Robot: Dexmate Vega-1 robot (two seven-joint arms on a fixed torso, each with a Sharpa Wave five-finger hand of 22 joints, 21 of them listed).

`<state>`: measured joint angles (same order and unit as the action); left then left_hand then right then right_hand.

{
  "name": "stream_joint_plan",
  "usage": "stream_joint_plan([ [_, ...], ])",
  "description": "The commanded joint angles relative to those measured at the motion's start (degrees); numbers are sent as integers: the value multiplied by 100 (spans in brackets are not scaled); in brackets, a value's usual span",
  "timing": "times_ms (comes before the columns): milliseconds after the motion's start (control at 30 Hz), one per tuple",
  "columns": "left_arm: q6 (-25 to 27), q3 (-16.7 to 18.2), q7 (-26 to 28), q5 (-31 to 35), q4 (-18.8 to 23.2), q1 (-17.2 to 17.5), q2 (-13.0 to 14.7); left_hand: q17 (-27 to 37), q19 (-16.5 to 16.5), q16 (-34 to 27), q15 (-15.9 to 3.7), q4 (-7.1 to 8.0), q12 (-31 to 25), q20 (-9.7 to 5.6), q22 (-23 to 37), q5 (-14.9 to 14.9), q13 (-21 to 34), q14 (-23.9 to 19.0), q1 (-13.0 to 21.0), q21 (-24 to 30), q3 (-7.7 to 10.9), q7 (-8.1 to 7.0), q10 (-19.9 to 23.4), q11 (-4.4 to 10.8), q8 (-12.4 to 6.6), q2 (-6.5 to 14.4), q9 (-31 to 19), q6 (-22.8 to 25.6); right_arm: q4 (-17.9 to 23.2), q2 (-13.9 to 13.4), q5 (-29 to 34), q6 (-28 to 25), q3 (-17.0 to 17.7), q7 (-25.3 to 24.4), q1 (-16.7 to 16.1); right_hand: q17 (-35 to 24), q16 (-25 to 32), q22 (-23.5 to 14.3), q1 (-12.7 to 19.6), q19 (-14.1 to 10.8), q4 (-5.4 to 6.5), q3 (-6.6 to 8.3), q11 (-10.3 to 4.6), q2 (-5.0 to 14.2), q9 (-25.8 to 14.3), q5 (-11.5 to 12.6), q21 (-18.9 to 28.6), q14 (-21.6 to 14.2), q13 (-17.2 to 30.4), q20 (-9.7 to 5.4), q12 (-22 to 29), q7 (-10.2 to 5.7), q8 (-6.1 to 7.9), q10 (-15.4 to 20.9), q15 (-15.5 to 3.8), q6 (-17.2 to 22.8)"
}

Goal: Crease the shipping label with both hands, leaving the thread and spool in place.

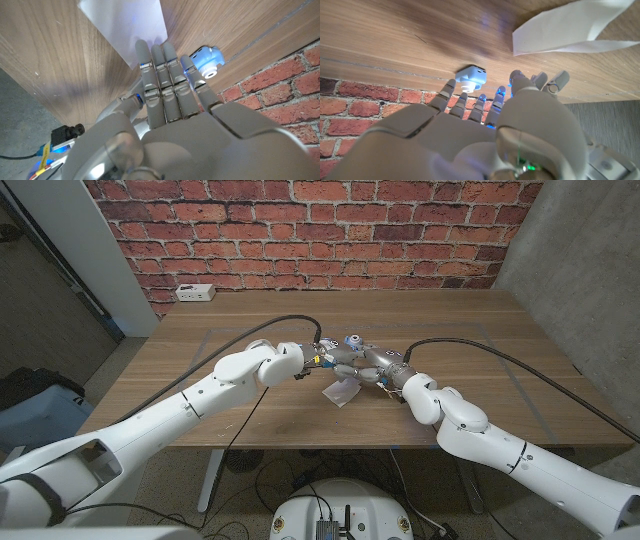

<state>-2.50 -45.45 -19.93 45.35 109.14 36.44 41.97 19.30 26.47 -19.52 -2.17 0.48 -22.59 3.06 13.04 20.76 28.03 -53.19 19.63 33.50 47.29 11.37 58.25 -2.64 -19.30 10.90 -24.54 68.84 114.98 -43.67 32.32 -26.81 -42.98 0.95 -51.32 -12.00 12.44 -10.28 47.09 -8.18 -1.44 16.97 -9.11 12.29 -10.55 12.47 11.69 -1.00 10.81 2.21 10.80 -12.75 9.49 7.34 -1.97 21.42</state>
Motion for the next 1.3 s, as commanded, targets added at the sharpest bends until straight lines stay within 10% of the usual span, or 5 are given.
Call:
stream_joint_plan([
  [33,-166,438,1161,-259,75,464,130,58,-58,-15,9,51,-62,11,16,-24,70,98,97,42,22,-29,-54,47,-30,18,-72,-99,-191,5,-1120,909,587,-694,-351,-67,68,-23,-222,-16,293,118,-15,1,-12,-49,21,10,32,-74,22,2,20,-34,-253,-229],
  [333,-262,814,2412,-539,-13,961,109,112,-133,148,-20,99,2,26,-1,-60,202,454,84,95,14,-92,-433,63,-6,-50,-220,-413,-433,45,-1842,1575,853,-984,-478,-85,105,-20,-572,-75,594,79,104,-149,-11,-97,50,-30,32,-16,40,-2,51,-18,-178,-448],
  [967,-532,1308,3366,-1508,-137,1594,119,-363,-667,883,165,-196,975,166,-155,-328,-61,2153,-140,7,-175,-884,-2128,73,937,-257,138,-2728,-825,244,-2701,2491,1097,-1309,-587,-38,101,-17,-685,-181,601,17,211,-227,-9,-114,84,-77,30,-12,45,3,64,-11,-122,-542],
  [1300,-1220,1595,3833,-2337,-578,1824,28,-615,-989,933,191,-282,1253,142,-192,-456,-348,2816,-302,-128,-291,-1210,-2959,83,994,-314,513,-3975,-1111,471,-3159,3005,1187,-1407,-630,-14,122,-16,-769,-280,604,-34,288,-255,-8,-119,112,-169,29,-104,54,7,83,12,-78,-570],
])
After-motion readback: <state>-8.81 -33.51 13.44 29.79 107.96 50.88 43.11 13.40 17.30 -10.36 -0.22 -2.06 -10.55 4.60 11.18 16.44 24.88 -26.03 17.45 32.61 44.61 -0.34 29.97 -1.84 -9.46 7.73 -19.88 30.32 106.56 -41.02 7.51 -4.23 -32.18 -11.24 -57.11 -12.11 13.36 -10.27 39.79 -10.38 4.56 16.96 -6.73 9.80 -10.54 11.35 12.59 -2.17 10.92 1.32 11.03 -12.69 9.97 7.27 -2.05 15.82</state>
